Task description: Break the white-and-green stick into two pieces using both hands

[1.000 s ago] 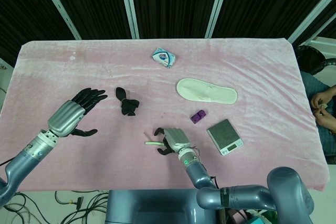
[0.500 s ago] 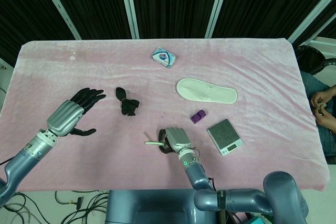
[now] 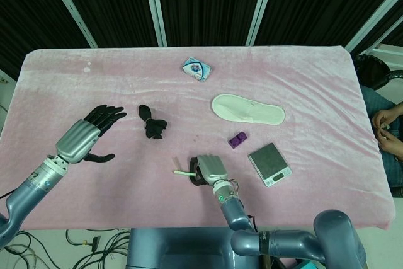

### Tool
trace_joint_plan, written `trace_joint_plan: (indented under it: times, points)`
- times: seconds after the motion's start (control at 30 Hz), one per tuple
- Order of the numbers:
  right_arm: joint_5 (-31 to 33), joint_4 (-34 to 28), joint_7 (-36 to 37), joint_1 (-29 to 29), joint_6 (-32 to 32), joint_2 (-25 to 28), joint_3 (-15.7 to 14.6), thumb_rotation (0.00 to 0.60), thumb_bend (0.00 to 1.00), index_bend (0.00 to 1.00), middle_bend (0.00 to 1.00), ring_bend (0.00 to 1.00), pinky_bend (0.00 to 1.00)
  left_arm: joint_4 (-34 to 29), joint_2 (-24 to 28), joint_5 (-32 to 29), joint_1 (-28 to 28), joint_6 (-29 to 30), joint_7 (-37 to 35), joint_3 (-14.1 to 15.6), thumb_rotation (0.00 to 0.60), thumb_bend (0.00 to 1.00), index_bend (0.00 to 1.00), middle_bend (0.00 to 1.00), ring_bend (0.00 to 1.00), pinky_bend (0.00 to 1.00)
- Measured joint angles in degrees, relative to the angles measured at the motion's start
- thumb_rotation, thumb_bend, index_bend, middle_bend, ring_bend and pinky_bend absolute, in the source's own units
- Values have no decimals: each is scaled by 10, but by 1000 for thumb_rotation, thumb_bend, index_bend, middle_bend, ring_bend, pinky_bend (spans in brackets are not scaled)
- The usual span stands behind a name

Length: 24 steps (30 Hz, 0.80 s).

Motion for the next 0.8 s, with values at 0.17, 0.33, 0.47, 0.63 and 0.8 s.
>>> trace_joint_plan:
  times: [0.17, 0.33, 0.47, 0.63, 0.8]
  points:
    - [-21, -6, 21, -10, -2, 9, 13, 600, 470, 687, 886, 829, 783, -5, 0, -2, -3, -4, -1, -2, 600, 184, 66, 29, 0, 0]
    - [-44, -42, 32, -16, -17, 68, 29, 600, 470, 687, 885, 829, 783, -17, 1, 1, -19, -26, -6, -4, 600, 184, 77, 32, 0, 0]
    - [-55, -85, 48, -18, -67, 158, 42, 600, 469, 687, 886, 829, 783, -37, 6, 0, -45, -65, -18, -8, 600, 183, 91, 33, 0, 0]
    - [-88, -125, 81, -17, -147, 272, 60, 600, 456, 687, 890, 837, 784, -57, 17, -5, -84, -125, -42, -15, 600, 183, 133, 33, 0, 0]
    - [-124, -143, 106, -3, -211, 339, 65, 600, 457, 687, 890, 837, 784, -68, 16, -17, -128, -175, -28, -31, 600, 192, 180, 34, 0, 0]
